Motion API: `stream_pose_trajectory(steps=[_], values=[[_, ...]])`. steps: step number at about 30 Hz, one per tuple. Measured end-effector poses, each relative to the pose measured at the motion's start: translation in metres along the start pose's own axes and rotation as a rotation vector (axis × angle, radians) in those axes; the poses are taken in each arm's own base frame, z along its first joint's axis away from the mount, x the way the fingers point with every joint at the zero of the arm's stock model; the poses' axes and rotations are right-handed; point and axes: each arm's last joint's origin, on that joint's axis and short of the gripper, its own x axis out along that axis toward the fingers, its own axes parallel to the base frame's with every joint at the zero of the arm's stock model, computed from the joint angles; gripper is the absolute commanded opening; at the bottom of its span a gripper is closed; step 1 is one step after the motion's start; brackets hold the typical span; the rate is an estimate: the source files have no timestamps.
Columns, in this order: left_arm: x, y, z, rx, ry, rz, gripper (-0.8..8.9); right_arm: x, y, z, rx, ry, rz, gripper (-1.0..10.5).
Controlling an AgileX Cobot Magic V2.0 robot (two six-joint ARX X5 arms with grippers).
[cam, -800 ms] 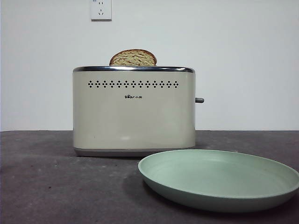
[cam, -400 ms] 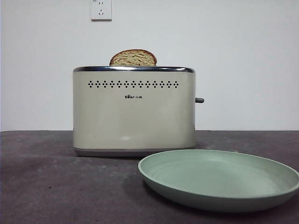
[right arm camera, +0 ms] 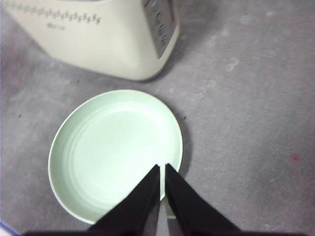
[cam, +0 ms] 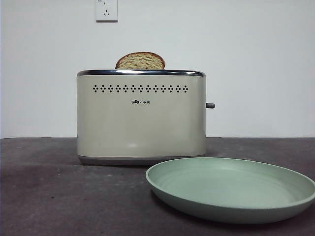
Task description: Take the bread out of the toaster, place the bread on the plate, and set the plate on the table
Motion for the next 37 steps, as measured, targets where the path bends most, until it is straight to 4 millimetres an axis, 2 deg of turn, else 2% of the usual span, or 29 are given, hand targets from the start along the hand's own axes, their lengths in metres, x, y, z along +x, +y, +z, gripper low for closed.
stream_pose_trajectory(steps=[3, 5, 7, 9, 17, 22, 30, 37], values=[[0.001, 0.0, 0.0, 0.007, 0.008, -0.002, 0.48, 0.0, 0.001, 0.0, -0.011, 0.002, 0.004, 0.2], [0.001, 0.0, 0.0, 0.009, 0.007, -0.002, 1.55, 0.0, 0.001, 0.0, -0.013, 0.002, 0.003, 1.3], [0.001, 0.0, 0.0, 0.013, 0.005, -0.002, 3.03, 0.0, 0.001, 0.0, -0.014, 0.002, -0.001, 2.7], [0.001, 0.0, 0.0, 0.019, 0.001, -0.003, 4.02, 0.0, 0.0, 0.0, -0.007, 0.002, -0.019, 3.4], [0.002, -0.001, 0.007, 0.061, -0.044, -0.013, 4.08, 0.0, 0.0, -0.001, 0.025, 0.017, -0.025, 3.4], [0.011, -0.002, 0.022, 0.123, -0.096, -0.048, 4.08, 0.0, 0.0, -0.002, 0.028, 0.022, -0.025, 3.4], [0.04, -0.004, 0.07, 0.218, -0.098, -0.099, 4.08, 0.0, 0.0, -0.002, 0.028, 0.022, -0.025, 3.4], [0.082, 0.0, 0.12, 0.316, -0.057, -0.13, 4.04, 0.0, 0.0, -0.002, 0.028, 0.022, -0.025, 3.4]])
